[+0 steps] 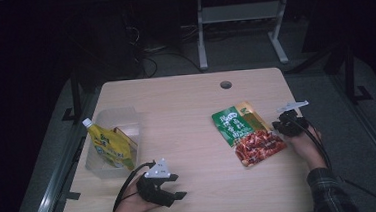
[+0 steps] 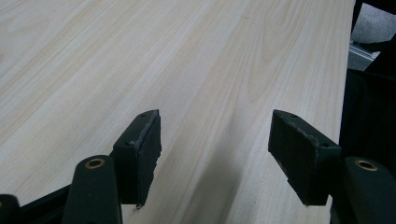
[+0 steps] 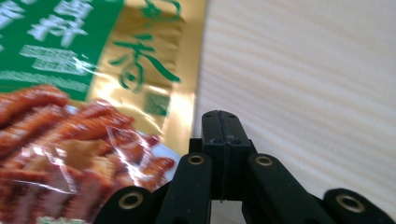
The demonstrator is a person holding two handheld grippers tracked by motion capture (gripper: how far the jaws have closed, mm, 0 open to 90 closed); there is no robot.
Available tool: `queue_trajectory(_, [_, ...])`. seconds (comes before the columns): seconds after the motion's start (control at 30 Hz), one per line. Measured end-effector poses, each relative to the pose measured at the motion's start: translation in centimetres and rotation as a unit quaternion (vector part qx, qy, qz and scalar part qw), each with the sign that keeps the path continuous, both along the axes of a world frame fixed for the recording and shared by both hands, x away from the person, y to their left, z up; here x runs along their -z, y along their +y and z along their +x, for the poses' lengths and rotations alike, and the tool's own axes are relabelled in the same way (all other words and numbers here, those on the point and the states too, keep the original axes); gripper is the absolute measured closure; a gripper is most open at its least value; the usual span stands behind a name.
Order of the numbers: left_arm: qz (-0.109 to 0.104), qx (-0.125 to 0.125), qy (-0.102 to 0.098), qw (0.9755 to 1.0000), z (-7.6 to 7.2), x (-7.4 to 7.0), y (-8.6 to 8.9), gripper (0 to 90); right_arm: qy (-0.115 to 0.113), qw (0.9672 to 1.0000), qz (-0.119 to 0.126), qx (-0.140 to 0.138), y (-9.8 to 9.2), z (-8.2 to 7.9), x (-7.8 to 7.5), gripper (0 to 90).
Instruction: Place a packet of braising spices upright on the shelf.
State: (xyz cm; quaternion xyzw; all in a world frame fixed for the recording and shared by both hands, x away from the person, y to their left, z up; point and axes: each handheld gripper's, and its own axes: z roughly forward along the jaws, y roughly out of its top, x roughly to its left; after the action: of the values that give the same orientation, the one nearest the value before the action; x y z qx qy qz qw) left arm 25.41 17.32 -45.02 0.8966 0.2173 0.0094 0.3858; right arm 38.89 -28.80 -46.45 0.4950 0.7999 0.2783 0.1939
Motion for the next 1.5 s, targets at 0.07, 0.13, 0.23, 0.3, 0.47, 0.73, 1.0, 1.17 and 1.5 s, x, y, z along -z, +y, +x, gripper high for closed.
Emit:
queue_trajectory(0.07, [0.0, -0.001, 0.0, 1.0, 0.0, 0.0, 0.1, 33.9, 0.004, 0.9999, 0.014, -0.008, -0.2, 0.0, 0.1, 90.0])
queue_trajectory(0.13, [0.002, 0.001, -0.002, 1.0, 0.0, -0.1, 0.1, 33.9, 0.011, 0.9994, 0.025, -0.023, -0.1, -0.1, 0.1, 90.0])
queue_trajectory(0.23, [0.003, 0.002, -0.004, 1.0, 0.0, -0.1, 0.1, 33.9, 0.017, 0.9977, 0.037, -0.053, 0.7, -0.3, 0.0, 90.0])
queue_trajectory(0.3, [0.002, 0.001, -0.005, 1.0, 0.0, -0.2, 0.2, 33.9, 0.023, 0.9957, 0.044, -0.079, 1.6, -0.5, -0.1, 90.0])
queue_trajectory(0.47, [0.0, -0.006, -0.005, 1.0, 0.1, -0.2, 0.3, 33.9, 0.008, 0.9945, 0.011, -0.104, 3.1, -0.7, -0.5, 90.0])
queue_trajectory(0.73, [0.001, -0.005, 0.0, 1.0, 0.2, 0.0, 0.2, 33.9, 0.011, 0.9992, 0.034, -0.017, -1.0, 0.5, 0.2, 90.0])
queue_trajectory(1.0, [0.003, -0.003, -0.002, 1.0, 0.2, -0.1, 0.3, 33.9, 0.047, 0.9926, 0.056, -0.097, 1.6, 0.1, -0.1, 90.0])
queue_trajectory(1.17, [0.001, -0.006, -0.003, 1.0, 0.1, -0.2, 0.4, 33.9, 0.053, 0.9845, 0.053, -0.158, 4.3, -0.8, -0.1, 90.0])
queue_trajectory(1.5, [0.0, -0.034, -0.022, 0.9992, 0.9, -0.6, 0.1, 33.9, 0.051, 0.9534, 0.04, -0.295, 12.5, -3.6, -0.2, 90.0])
